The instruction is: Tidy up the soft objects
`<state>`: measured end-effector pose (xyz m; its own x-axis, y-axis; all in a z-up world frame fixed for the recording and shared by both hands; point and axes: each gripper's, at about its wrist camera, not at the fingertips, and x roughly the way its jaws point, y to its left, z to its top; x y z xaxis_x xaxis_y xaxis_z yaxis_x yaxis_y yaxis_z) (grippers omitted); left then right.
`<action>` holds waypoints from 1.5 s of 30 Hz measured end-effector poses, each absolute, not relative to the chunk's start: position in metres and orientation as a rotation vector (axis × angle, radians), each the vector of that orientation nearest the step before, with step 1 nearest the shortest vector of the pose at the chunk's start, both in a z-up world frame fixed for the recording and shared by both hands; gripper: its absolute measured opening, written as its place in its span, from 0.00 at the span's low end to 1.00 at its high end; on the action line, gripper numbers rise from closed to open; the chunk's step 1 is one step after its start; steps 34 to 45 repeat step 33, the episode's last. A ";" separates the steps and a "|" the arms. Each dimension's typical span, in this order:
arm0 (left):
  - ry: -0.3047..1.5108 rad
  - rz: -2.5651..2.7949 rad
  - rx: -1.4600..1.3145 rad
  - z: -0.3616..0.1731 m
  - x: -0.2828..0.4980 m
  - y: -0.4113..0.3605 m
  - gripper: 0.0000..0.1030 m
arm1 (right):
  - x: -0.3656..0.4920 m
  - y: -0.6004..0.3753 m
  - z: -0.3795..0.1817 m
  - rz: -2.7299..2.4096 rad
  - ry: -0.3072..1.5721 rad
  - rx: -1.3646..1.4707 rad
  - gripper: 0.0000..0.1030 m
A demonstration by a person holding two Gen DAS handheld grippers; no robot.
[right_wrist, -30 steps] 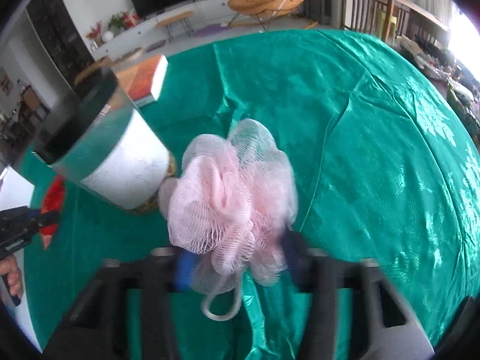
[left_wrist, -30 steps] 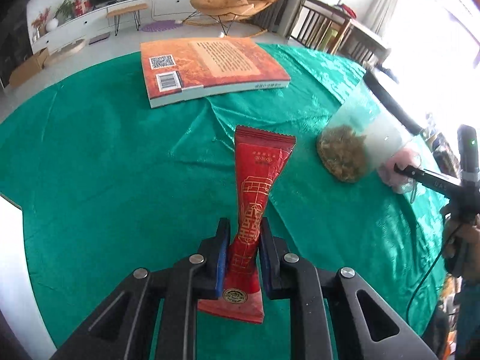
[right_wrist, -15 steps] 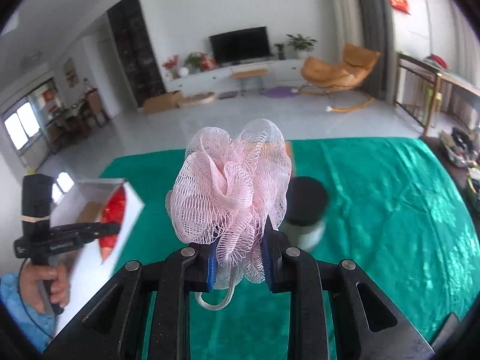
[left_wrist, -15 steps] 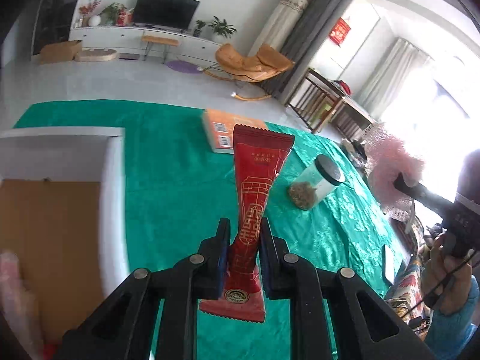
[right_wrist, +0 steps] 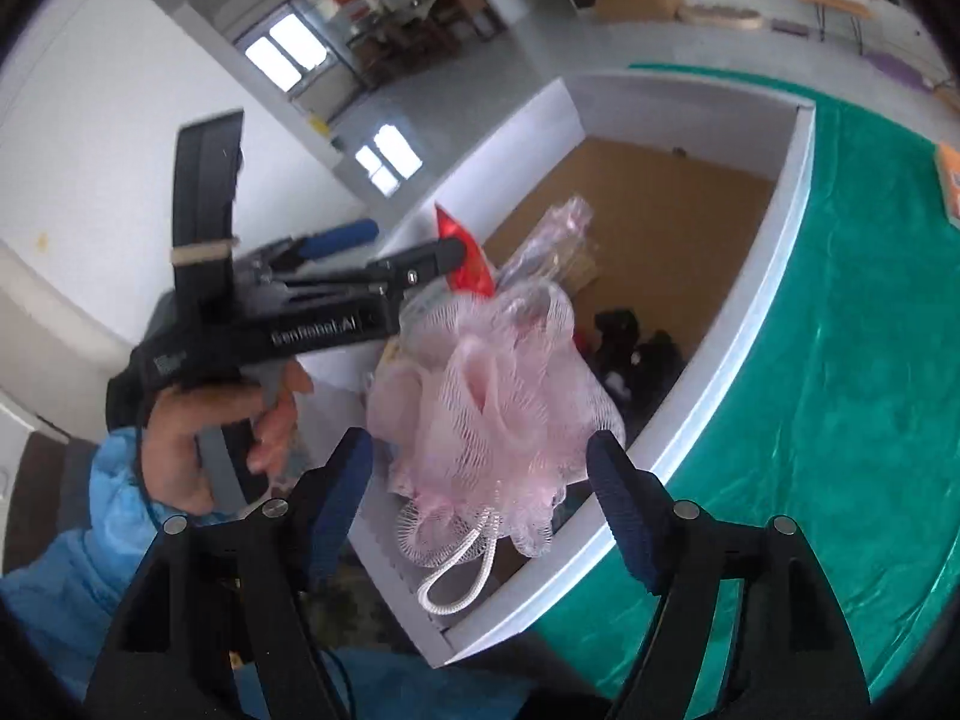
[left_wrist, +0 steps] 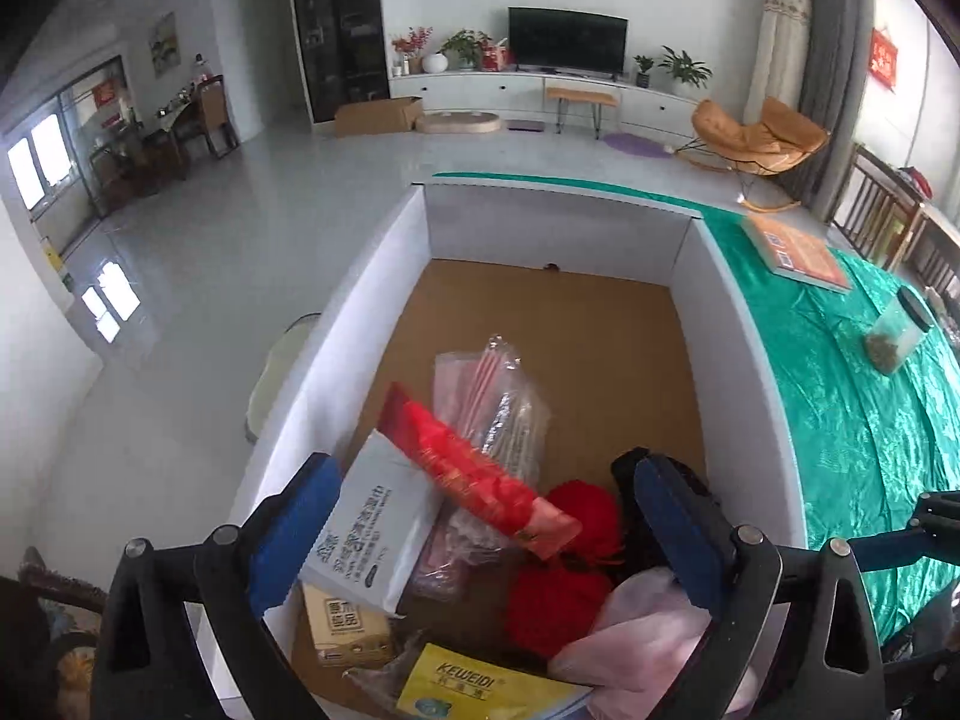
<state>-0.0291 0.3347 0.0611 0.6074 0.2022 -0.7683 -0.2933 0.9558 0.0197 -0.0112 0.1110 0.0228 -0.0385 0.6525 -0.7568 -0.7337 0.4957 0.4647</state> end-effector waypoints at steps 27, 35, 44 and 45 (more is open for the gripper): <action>0.839 0.609 -0.065 0.076 -0.073 0.311 0.95 | -0.038 0.121 0.053 0.932 0.932 -0.302 0.75; 0.811 0.627 -0.073 0.081 -0.077 0.307 0.96 | -0.039 0.117 0.054 0.933 0.929 -0.292 0.75; 0.811 0.627 -0.073 0.081 -0.077 0.307 0.96 | -0.039 0.117 0.054 0.933 0.929 -0.292 0.75; 0.811 0.627 -0.073 0.081 -0.077 0.307 0.96 | -0.039 0.117 0.054 0.933 0.929 -0.292 0.75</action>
